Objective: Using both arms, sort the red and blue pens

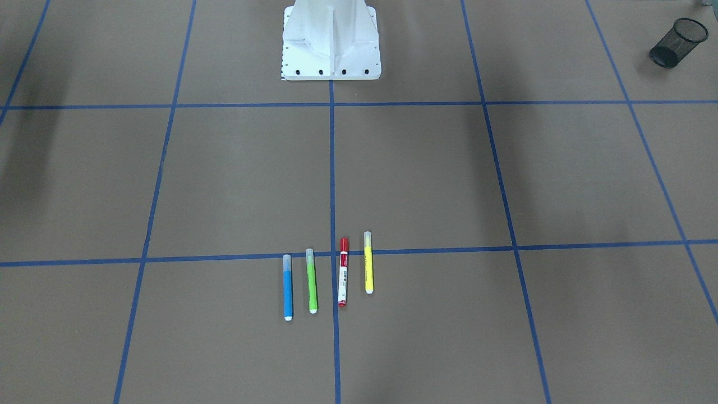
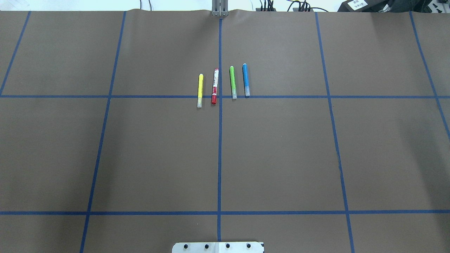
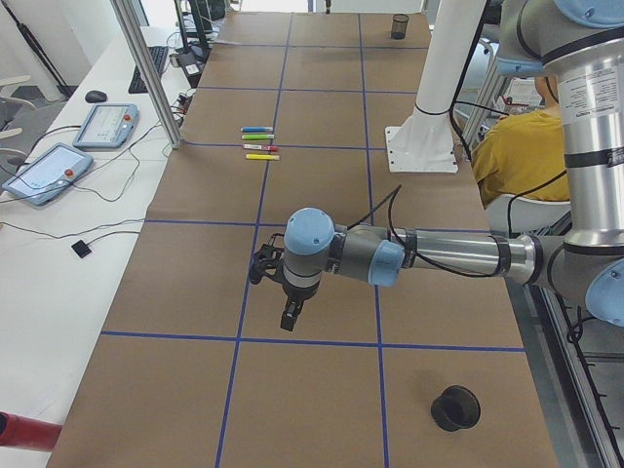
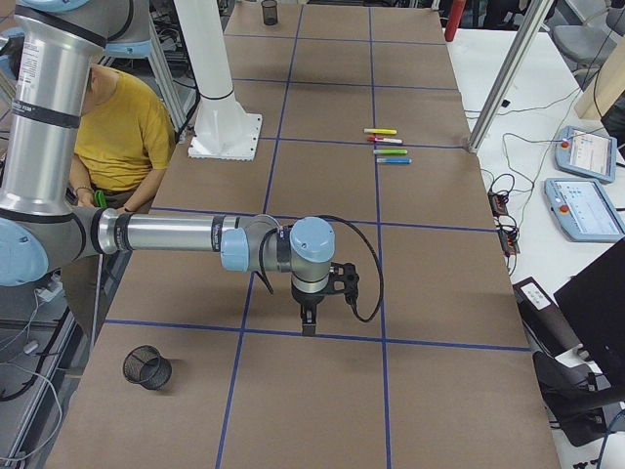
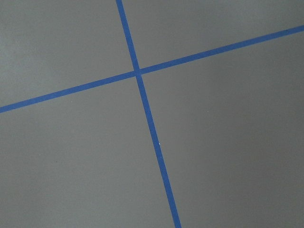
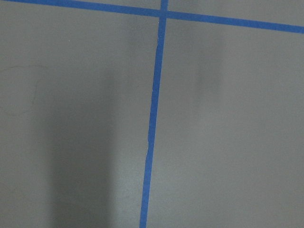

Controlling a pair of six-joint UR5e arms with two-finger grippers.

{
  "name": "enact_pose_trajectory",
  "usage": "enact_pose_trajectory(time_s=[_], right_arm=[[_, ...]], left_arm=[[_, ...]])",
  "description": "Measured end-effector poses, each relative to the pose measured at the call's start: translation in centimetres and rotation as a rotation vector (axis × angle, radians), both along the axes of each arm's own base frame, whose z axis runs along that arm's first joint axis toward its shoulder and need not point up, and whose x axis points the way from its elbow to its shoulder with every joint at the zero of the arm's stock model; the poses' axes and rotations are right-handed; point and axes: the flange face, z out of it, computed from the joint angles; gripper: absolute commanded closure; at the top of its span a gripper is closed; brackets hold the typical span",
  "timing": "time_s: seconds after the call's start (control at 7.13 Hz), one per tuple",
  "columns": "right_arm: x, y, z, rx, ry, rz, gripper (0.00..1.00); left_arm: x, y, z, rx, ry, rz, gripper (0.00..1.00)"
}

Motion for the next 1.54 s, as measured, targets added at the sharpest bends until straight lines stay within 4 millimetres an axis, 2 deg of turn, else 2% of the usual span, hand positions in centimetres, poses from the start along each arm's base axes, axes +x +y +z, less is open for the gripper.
enact_pose_trajectory(time_s=[0.56,0.98,1.26,1.54], right_arm=[[-0.5,-3.9,-3.5,0.098,-0.021,0.003,0.0],[-1.1,-6.6,-6.2,0.184,-0.075,-0.004,0.0],[-2.7,-8.6,-8.8,0.23,-0.142,-0.036,0.0],[-5.3,-10.4,-11.3,0.266,-0.169,-0.079,0.01]], left_arm=[[0.5,-1.6,-3.8,0.074,0.038,0.0,0.0],[1.2,-1.9,-5.4,0.075,0.142,0.006,0.0],[1.6,-2.3,-6.7,0.112,0.161,0.004,0.0],[2.3,-3.8,-8.6,0.111,0.171,-0.019,0.0]])
